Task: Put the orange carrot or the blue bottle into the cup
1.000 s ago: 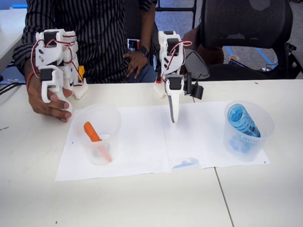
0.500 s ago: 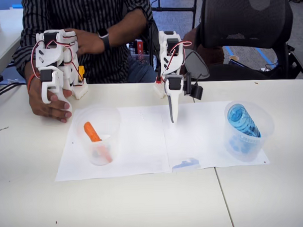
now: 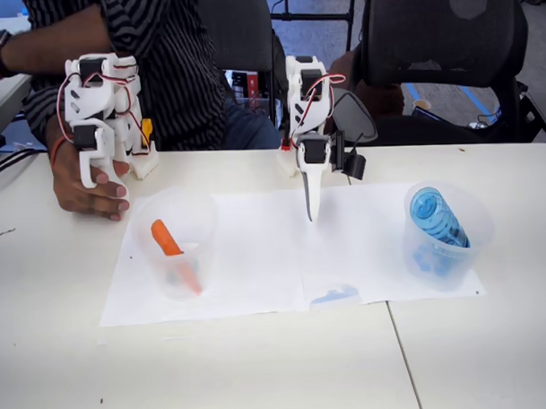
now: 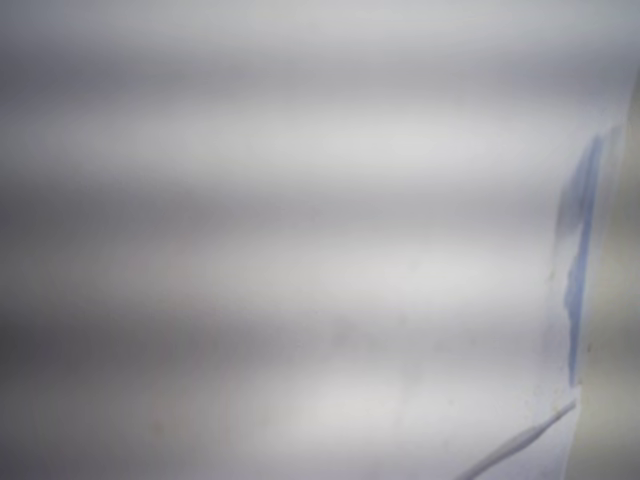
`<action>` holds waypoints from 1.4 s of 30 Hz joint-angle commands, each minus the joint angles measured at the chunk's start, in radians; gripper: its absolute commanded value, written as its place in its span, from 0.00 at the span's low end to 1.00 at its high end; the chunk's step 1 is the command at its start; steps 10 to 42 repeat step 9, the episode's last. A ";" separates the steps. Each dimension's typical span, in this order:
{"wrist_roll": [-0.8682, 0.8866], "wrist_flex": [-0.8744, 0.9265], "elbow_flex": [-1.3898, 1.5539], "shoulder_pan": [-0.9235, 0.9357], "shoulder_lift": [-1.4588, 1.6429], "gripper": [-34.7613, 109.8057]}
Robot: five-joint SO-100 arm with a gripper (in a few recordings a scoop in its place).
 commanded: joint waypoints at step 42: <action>0.021 -0.012 0.014 0.009 0.046 0.32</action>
